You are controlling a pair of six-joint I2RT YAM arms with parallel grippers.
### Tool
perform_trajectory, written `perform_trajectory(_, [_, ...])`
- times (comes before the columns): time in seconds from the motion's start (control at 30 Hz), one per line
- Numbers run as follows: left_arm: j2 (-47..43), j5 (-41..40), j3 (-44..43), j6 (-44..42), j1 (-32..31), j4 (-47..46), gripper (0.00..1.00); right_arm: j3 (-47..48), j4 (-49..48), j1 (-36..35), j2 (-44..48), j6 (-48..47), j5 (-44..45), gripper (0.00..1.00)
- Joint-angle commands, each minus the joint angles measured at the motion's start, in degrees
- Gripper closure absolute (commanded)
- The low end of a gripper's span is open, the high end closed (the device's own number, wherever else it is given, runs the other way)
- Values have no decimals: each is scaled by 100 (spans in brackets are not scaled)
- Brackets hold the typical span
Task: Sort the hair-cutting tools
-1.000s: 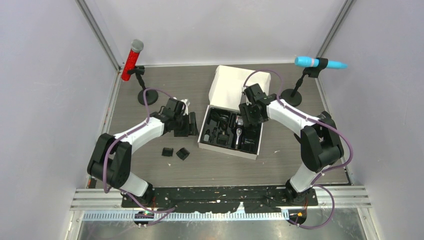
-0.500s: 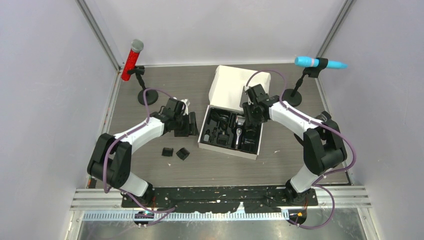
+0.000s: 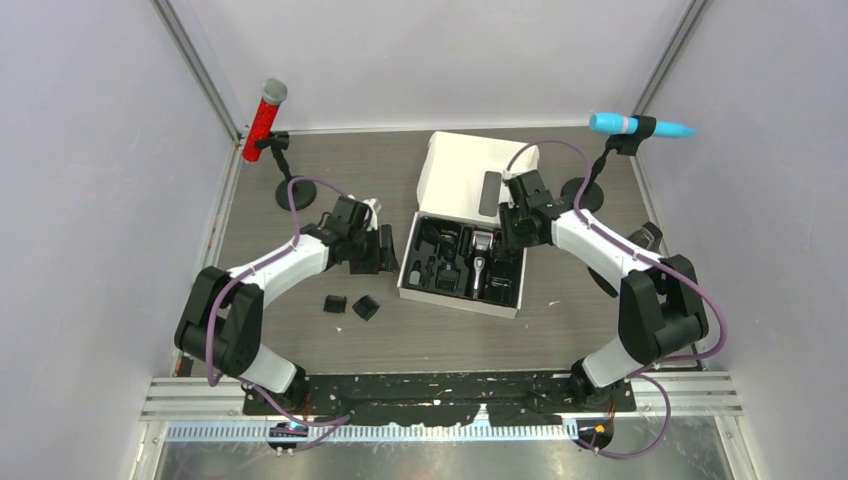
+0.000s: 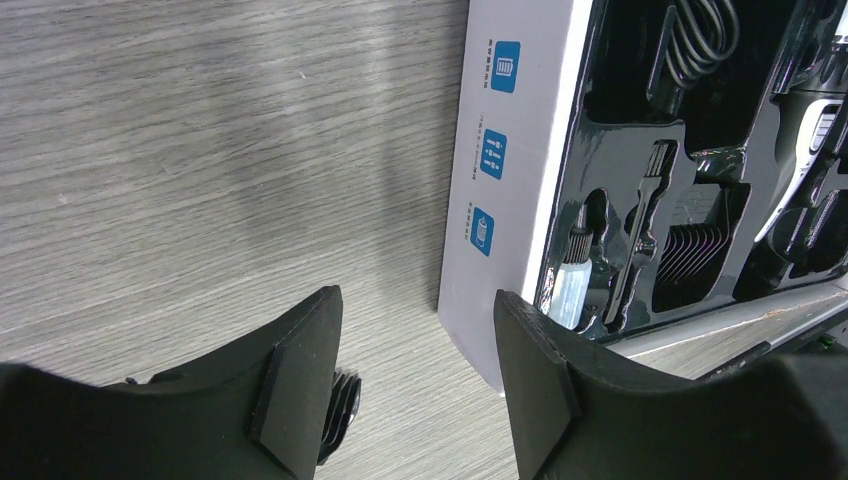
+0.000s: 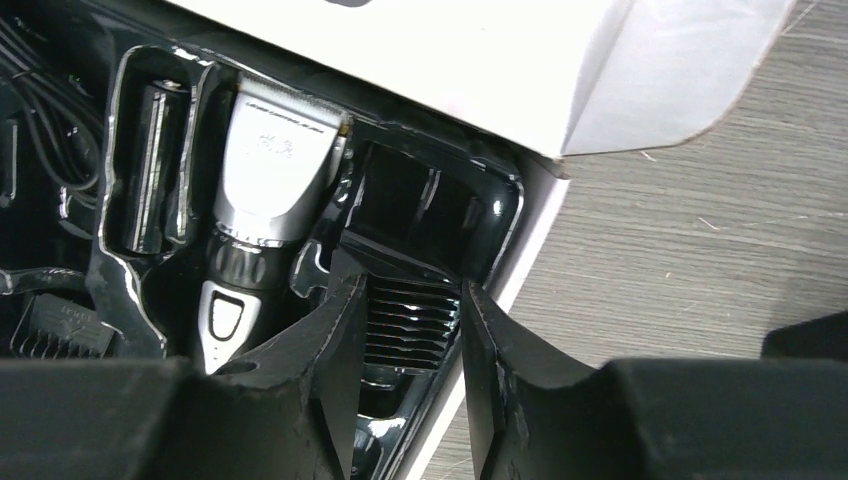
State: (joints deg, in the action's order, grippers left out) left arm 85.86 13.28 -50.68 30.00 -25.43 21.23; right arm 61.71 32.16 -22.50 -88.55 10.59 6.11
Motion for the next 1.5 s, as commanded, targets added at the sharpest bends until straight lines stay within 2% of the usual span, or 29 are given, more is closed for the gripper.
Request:
perform_trajectory(0.0, [-88, 172, -73, 76, -32, -216, 40, -131, -378, 210, 320, 124, -191, 70])
perform_trajectory(0.3, [-101, 184, -83, 84, -32, -215, 40, -454, -882, 565, 655, 331, -452, 72])
perform_trajectory(0.97, [-62, 263, -41, 146, -32, -286, 40, -517, -1459, 607, 28, 873, -324, 71])
perform_trajectory(1.47, [-160, 394, -17, 233, -32, -335, 41, -444, -1041, 562, -3, 754, -478, 64])
